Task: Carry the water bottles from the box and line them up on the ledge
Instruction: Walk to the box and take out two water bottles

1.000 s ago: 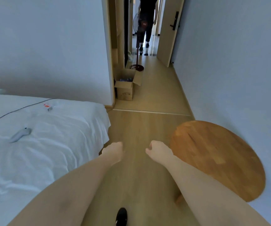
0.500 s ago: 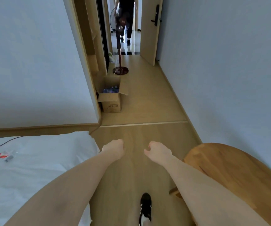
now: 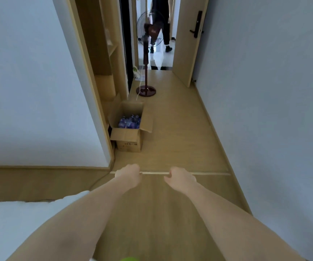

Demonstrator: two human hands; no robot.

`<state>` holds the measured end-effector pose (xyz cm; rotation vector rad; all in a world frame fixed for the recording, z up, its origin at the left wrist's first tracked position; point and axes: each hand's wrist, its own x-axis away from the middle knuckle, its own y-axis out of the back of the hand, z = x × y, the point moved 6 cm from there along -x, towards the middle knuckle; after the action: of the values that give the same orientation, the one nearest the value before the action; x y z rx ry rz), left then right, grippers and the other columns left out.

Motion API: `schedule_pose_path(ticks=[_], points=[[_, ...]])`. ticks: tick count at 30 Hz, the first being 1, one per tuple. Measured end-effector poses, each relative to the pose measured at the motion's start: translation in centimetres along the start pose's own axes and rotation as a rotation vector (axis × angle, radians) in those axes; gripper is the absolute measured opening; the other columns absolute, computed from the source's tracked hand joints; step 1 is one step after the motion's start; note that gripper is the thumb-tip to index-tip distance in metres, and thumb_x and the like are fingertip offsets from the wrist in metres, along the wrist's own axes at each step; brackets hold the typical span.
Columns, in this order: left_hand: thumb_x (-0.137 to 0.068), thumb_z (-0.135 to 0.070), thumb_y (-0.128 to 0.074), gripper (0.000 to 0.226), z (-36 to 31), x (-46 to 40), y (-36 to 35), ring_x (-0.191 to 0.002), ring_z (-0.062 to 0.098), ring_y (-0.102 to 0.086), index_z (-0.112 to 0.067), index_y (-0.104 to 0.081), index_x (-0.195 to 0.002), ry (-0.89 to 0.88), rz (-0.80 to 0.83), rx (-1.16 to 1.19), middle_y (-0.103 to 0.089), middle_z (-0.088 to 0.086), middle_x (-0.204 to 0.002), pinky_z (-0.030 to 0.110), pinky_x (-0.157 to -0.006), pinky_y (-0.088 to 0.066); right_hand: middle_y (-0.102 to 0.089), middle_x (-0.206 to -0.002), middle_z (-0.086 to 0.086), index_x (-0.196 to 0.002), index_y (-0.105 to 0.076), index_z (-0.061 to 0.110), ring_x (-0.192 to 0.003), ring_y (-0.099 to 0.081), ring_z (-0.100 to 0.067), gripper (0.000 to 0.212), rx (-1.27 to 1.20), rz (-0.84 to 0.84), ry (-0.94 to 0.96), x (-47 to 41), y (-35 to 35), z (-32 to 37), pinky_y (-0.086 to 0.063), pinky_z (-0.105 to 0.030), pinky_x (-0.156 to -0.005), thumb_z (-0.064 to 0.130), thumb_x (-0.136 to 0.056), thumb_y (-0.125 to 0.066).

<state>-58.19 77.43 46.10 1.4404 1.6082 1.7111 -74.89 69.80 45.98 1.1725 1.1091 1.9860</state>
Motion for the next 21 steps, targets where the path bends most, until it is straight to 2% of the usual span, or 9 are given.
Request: schedule_pose_path(ticks=[5,8,13,16,18,21], points=[[-0.097,-0.023,-0.044,0.02,-0.2,-11.0,3.5,-0.094,0.023,-0.06,-0.013,-0.056,-0.11,0.028,0.042,0.057,-0.06,0.003,-0.102,0.037,-0.088,-0.05,-0.064,-0.111,-0.006,-0.11,-0.059,0.015,-0.104,-0.06,-0.028,0.035,-0.004,0.015,0.01,-10.9,4.2,1.1,-0.05,-0.036,-0.084,0.044,-0.095,-0.047],[-0.096,-0.022,-0.041,0.011,-1.0,-18.2,6.1,-0.09,0.022,-0.057,-0.018,-0.051,-0.101,-0.018,0.013,0.036,-0.058,0.001,-0.099,0.035,-0.08,-0.046,-0.064,-0.107,-0.005,-0.113,-0.06,0.014,-0.102,-0.061,-0.027,0.036,-0.008,0.007,0.018,-18.0,6.8,2.1,-0.052,-0.037,-0.085,0.043,-0.095,-0.049],[-0.099,-0.028,-0.04,0.026,-1.8,-30.0,12.4,-0.102,0.025,-0.06,-0.015,-0.058,-0.113,-0.066,0.011,0.011,-0.062,0.006,-0.112,0.038,-0.086,-0.049,-0.064,-0.099,-0.006,-0.106,-0.061,0.012,-0.097,-0.063,-0.026,0.032,-0.025,0.008,0.023,-29.2,11.8,3.6,-0.054,-0.036,-0.084,0.04,-0.097,-0.049],[-0.098,-0.027,-0.04,0.025,-2.5,-36.0,16.3,-0.103,0.027,-0.059,-0.013,-0.056,-0.112,-0.083,0.018,-0.012,-0.06,0.006,-0.114,0.039,-0.089,-0.048,-0.063,-0.089,-0.005,-0.098,-0.061,0.011,-0.091,-0.064,-0.026,0.028,-0.097,0.007,0.004,-35.2,15.0,3.9,-0.053,-0.033,-0.079,0.036,-0.096,-0.048],[-0.097,-0.025,-0.042,0.022,-3.0,-39.1,17.7,-0.102,0.027,-0.058,-0.012,-0.054,-0.11,-0.091,0.041,-0.041,-0.059,0.008,-0.113,0.038,-0.087,-0.047,-0.064,-0.093,-0.009,-0.099,-0.06,0.01,-0.096,-0.066,-0.028,0.027,-0.124,0.022,-0.008,-38.8,16.6,3.8,-0.049,-0.03,-0.074,0.034,-0.097,-0.048],[-0.097,-0.022,-0.041,0.024,-4.0,-43.9,19.1,-0.101,0.026,-0.058,-0.011,-0.054,-0.114,-0.08,0.052,-0.037,-0.059,0.007,-0.113,0.037,-0.086,-0.044,-0.064,-0.108,-0.015,-0.112,-0.061,0.008,-0.104,-0.063,-0.03,0.036,-0.102,0.009,-0.015,-44.6,18.7,3.4,-0.042,-0.03,-0.074,0.037,-0.098,-0.047]])
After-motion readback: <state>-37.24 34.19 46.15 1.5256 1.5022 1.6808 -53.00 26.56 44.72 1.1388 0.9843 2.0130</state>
